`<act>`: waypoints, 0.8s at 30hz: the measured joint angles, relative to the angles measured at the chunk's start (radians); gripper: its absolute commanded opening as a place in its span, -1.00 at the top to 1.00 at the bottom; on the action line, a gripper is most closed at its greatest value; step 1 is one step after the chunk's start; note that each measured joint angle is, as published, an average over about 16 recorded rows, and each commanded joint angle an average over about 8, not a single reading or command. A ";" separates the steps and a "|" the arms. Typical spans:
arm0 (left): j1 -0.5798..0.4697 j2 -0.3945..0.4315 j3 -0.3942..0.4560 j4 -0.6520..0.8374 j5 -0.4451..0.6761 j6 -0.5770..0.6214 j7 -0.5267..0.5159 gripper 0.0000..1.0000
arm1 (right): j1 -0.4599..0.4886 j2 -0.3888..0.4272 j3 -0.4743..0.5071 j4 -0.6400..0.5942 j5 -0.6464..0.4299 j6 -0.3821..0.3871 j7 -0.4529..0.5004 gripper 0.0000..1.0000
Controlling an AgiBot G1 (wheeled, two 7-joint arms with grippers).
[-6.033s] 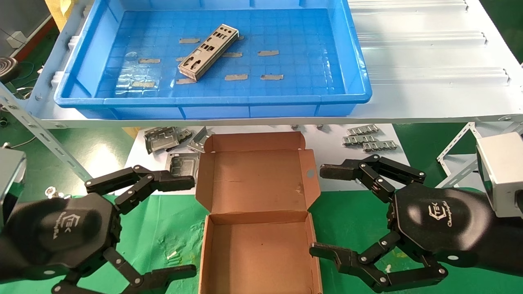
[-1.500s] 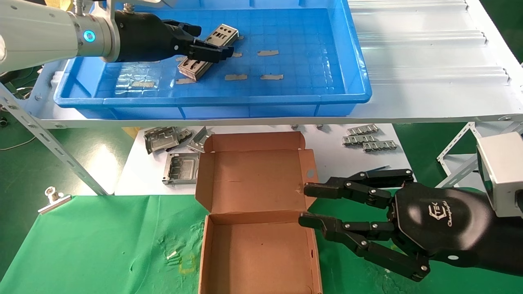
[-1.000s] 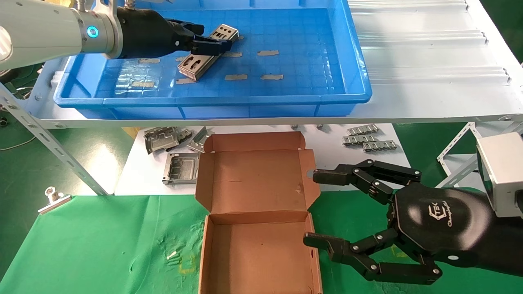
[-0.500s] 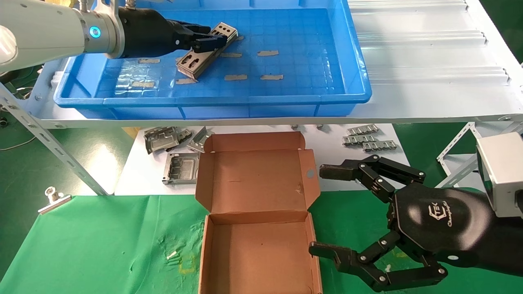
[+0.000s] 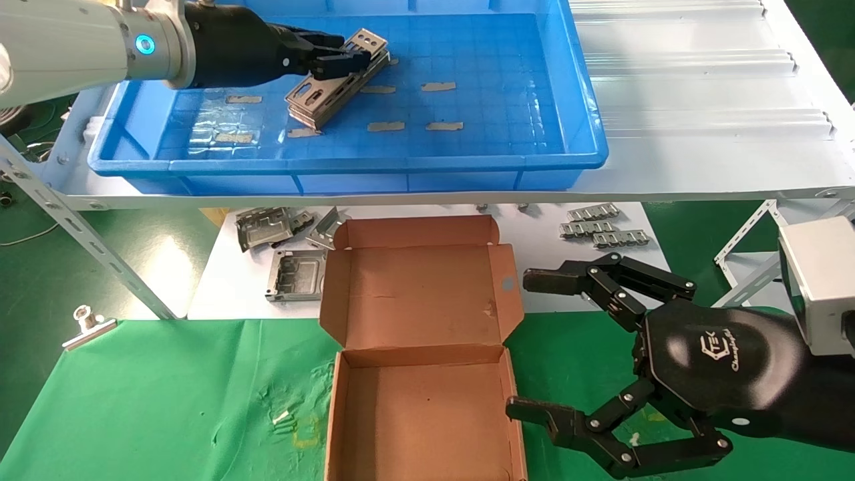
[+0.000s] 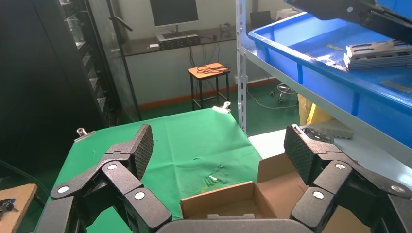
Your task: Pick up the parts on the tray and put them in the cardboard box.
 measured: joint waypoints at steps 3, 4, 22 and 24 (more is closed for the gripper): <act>-0.004 -0.002 -0.002 0.002 -0.004 0.005 0.005 0.50 | 0.000 0.000 0.000 0.000 0.000 0.000 0.000 -1.00; -0.005 -0.003 -0.003 0.003 -0.005 0.006 0.006 0.42 | 0.000 0.000 0.000 0.000 0.000 0.000 0.000 -1.00; -0.041 -0.032 -0.025 0.000 -0.040 0.118 0.032 1.00 | 0.000 0.000 0.000 0.000 0.000 0.000 0.000 -1.00; -0.045 -0.043 -0.031 -0.006 -0.049 0.158 0.042 1.00 | 0.000 0.000 0.000 0.000 0.000 0.000 0.000 -1.00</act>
